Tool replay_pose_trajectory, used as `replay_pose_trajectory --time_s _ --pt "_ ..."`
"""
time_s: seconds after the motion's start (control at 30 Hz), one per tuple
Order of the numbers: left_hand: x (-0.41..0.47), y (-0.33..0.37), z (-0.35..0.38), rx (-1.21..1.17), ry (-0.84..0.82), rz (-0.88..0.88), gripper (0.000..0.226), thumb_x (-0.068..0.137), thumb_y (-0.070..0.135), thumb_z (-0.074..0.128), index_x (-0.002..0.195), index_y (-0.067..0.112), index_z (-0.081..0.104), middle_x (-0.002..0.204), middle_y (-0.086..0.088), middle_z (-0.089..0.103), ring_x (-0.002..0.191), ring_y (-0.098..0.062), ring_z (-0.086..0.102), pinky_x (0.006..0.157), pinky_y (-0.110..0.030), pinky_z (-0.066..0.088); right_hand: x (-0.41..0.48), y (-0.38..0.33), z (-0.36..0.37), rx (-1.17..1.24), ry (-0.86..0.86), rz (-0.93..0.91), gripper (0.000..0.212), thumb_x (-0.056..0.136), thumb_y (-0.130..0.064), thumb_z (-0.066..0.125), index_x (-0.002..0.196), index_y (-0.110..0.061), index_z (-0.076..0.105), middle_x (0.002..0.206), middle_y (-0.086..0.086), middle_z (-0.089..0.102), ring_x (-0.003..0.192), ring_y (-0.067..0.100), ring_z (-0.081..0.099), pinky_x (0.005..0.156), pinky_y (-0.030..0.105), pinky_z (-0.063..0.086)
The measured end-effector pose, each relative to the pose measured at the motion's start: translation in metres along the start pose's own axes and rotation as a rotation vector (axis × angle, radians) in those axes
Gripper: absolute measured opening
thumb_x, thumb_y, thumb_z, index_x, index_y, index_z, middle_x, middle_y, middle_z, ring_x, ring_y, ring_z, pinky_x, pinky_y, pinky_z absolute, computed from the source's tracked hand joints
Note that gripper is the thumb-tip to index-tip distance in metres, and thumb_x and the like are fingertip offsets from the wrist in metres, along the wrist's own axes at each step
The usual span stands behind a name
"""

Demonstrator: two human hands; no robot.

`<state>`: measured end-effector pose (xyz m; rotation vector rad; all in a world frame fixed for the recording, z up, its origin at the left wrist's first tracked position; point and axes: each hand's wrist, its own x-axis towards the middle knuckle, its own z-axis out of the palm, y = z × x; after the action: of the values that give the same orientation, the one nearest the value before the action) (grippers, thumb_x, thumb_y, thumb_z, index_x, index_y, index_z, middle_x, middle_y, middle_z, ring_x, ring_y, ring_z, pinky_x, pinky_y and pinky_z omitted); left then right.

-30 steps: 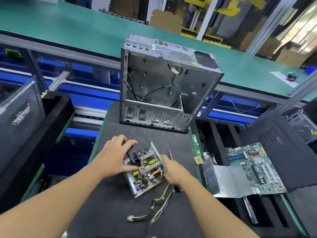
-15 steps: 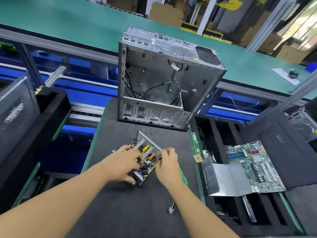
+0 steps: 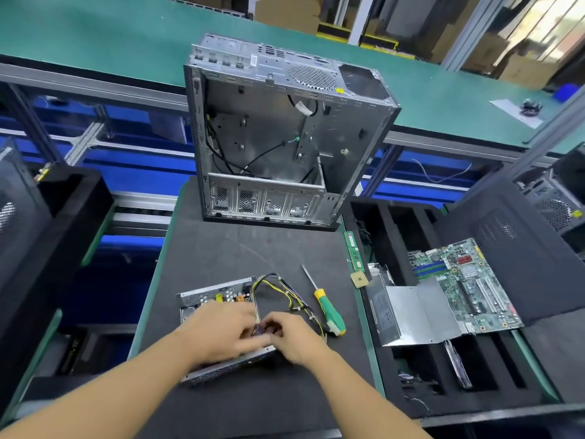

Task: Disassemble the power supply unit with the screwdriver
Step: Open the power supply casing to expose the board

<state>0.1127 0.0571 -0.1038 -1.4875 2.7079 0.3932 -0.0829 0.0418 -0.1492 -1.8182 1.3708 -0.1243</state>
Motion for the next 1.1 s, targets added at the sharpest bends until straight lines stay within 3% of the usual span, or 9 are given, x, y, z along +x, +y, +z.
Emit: replay_pose_trajectory --time_s 0.07,0.13,0.23,0.3,0.4,0.5,0.6,0.8,1.1 --pt "-0.004 -0.018 -0.007 -0.043 0.160 -0.139 0.057 0.091 0.062 0.010 0.077 0.027 0.052 0.086 0.008 0.050 0.086 -0.012 0.058 0.064 -0.031 0.043 0.003 0.001 0.003 -0.031 0.001 -0.055 0.015 0.086 -0.019 0.069 0.100 -0.023 0.069 0.089 -0.006 0.057 0.071 0.005 0.053 0.077 0.021 0.047" --pt "-0.005 -0.028 -0.008 -0.030 0.210 -0.242 0.043 0.097 0.051 0.020 0.084 0.026 0.052 0.088 0.009 0.045 0.087 -0.011 0.056 0.065 -0.032 0.050 0.005 0.001 0.006 -0.018 0.018 -0.080 0.014 0.087 -0.019 0.071 0.100 -0.020 0.069 0.091 -0.003 0.057 0.076 0.012 0.056 0.080 0.027 0.049" --pt "-0.001 -0.030 0.002 0.159 0.294 -0.123 0.031 0.096 0.039 0.035 0.092 0.021 0.060 0.099 0.006 0.051 0.083 -0.016 0.055 0.065 -0.034 0.051 0.004 0.003 0.010 0.013 0.053 -0.045 0.011 0.086 -0.019 0.070 0.086 -0.029 0.064 0.079 -0.010 0.059 0.070 0.008 0.053 0.077 0.030 0.050" --pt "0.002 -0.033 0.010 0.223 0.393 -0.127 0.035 0.091 0.039 0.038 0.100 0.016 0.064 0.113 -0.003 0.057 0.092 -0.024 0.057 0.073 -0.038 0.049 0.002 0.007 0.012 0.012 0.066 -0.016 0.016 0.085 -0.019 0.068 0.081 -0.032 0.060 0.078 -0.008 0.064 0.071 0.010 0.057 0.076 0.030 0.051" --pt "0.008 -0.043 0.011 0.225 0.229 -0.345 0.053 0.094 0.055 0.032 0.123 0.018 0.057 0.125 -0.004 0.059 0.109 -0.026 0.058 0.086 -0.041 0.046 0.001 0.008 0.010 0.005 0.031 -0.029 0.009 0.087 -0.018 0.068 0.084 -0.025 0.064 0.085 0.000 0.068 0.077 0.014 0.060 0.077 0.028 0.051" --pt "0.019 -0.058 0.012 0.102 0.036 -0.441 0.059 0.092 0.071 0.015 0.098 0.026 0.053 0.098 0.002 0.066 0.091 -0.023 0.065 0.075 -0.037 0.049 0.004 0.007 0.008 -0.075 0.016 -0.088 0.006 0.086 -0.016 0.071 0.091 -0.019 0.069 0.090 -0.001 0.067 0.079 0.010 0.059 0.078 0.023 0.049" --pt "0.038 -0.069 0.003 0.106 -0.096 -0.377 0.076 0.087 0.078 0.006 0.077 0.024 0.059 0.074 0.003 0.058 0.074 -0.024 0.061 0.066 -0.035 0.048 0.003 0.004 0.011 -0.110 0.057 -0.097 0.010 0.086 -0.011 0.071 0.095 -0.014 0.073 0.092 0.000 0.067 0.079 0.009 0.057 0.080 0.024 0.048" --pt "0.044 -0.077 0.012 0.047 -0.020 -0.323 0.083 0.085 0.081 0.003 0.064 0.023 0.058 0.062 0.005 0.057 0.057 -0.016 0.055 0.062 -0.034 0.050 0.001 0.004 0.007 -0.126 0.051 -0.142 0.007 0.087 -0.013 0.070 0.092 -0.011 0.073 0.092 0.001 0.066 0.086 0.017 0.060 0.081 0.029 0.048" --pt "0.044 -0.077 0.012 -0.028 -0.023 -0.300 0.085 0.086 0.080 0.001 0.067 0.020 0.059 0.066 0.000 0.058 0.063 -0.022 0.058 0.069 -0.038 0.052 -0.005 -0.006 0.004 -0.195 0.017 -0.080 0.014 0.087 -0.010 0.056 0.093 -0.021 0.063 0.099 -0.006 0.065 0.093 0.019 0.058 0.082 0.033 0.046"
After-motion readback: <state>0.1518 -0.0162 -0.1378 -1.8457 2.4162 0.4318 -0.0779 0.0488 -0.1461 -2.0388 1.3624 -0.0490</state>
